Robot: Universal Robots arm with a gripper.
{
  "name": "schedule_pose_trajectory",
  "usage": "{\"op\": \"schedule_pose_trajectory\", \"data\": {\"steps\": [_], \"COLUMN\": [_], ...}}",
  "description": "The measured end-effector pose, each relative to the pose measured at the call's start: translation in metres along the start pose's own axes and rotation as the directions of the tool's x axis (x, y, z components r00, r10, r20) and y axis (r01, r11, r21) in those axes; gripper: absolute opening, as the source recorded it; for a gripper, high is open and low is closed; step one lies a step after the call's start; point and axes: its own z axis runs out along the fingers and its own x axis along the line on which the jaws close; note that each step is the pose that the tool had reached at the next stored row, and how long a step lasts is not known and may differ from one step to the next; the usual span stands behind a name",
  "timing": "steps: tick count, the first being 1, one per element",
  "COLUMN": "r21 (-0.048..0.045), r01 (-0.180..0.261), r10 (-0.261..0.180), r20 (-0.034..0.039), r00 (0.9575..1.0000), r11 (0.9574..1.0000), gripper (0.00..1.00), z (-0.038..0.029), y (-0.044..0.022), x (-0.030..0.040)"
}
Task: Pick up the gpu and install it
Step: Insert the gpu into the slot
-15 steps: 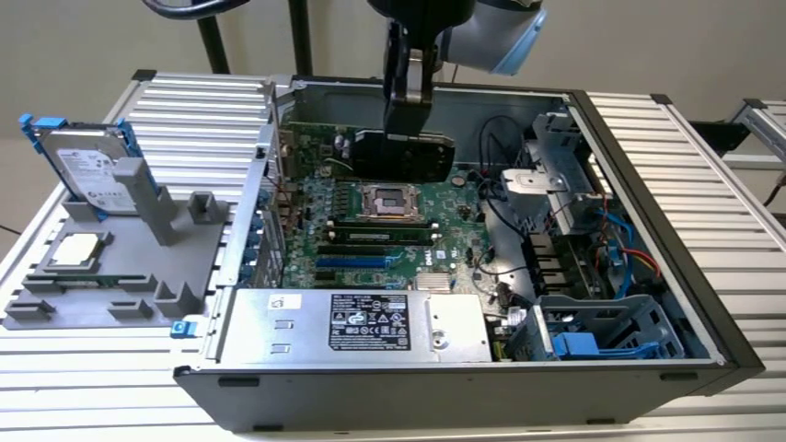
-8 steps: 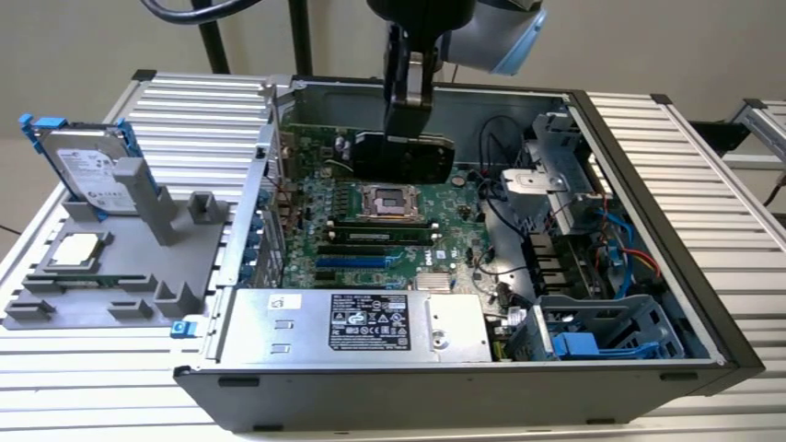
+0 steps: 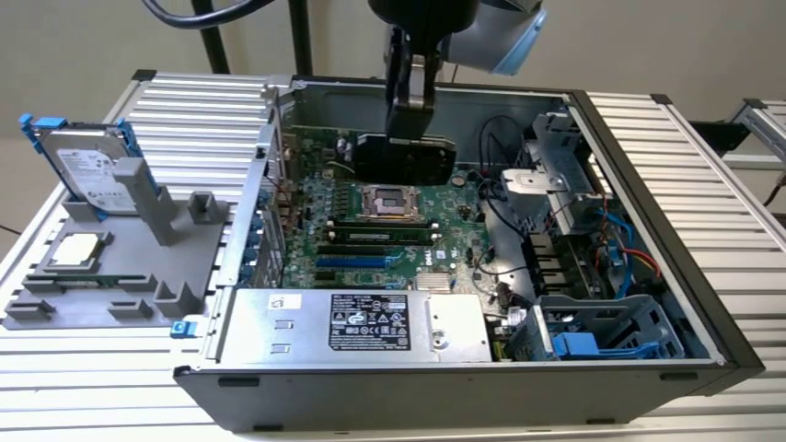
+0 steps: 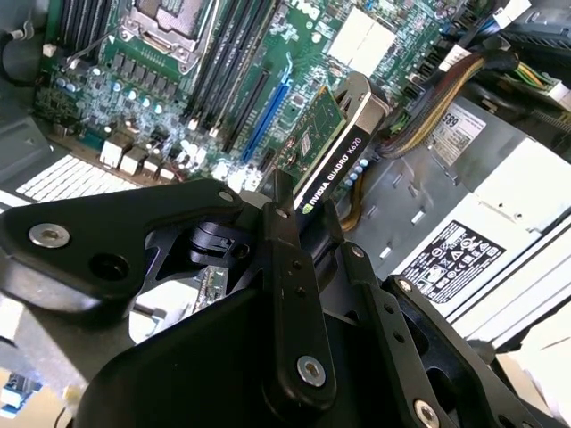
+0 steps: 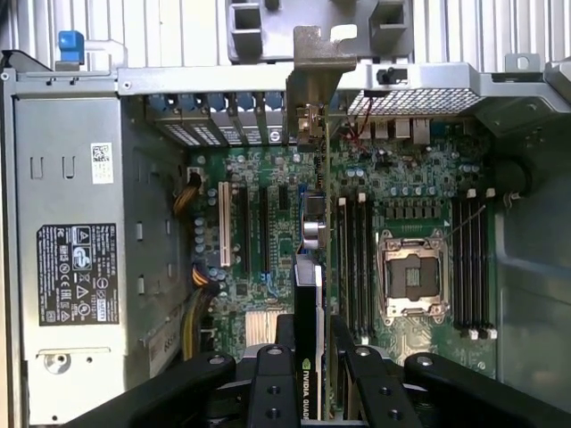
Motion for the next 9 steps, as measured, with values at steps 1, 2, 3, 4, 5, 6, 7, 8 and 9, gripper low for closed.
{"op": "schedule_pose_trajectory", "data": {"steps": [1, 2, 3, 4, 5, 6, 7, 8, 9], "r21": [0.0000, 0.0000, 0.0000, 0.0000, 0.0001, 0.0000, 0.0000, 0.0000, 0.0000], "r01": [0.000, 0.000, 0.000, 0.000, 0.000, 0.000, 0.000, 0.000, 0.000], "r10": [0.000, 0.000, 0.000, 0.000, 0.000, 0.000, 0.000, 0.000, 0.000], "r20": [0.0000, 0.0000, -0.0001, 0.0000, 0.0000, 0.0000, 0.0000, 0.0000, 0.0000], "r00": [1.0000, 1.0000, 1.0000, 1.0000, 1.0000, 1.0000, 1.0000, 1.0000, 1.0000], "r11": [1.0000, 1.0000, 1.0000, 1.0000, 1.0000, 1.0000, 1.0000, 1.0000, 1.0000], "gripper": [0.00, 0.00, 0.00, 0.00, 0.00, 0.00, 0.00, 0.00, 0.00], "z": [0.0002, 0.0004, 0.0006, 0.0008, 0.0010, 0.0012, 0.0014, 0.0016, 0.0017], "y": [-0.0003, -0.0006, -0.0008, -0.0010, -0.0012, -0.0013, -0.0014, -0.0015, -0.0015], "x": [0.0000, 0.0000, 0.0000, 0.0000, 0.0000, 0.0000, 0.0000, 0.0000, 0.0000]}}
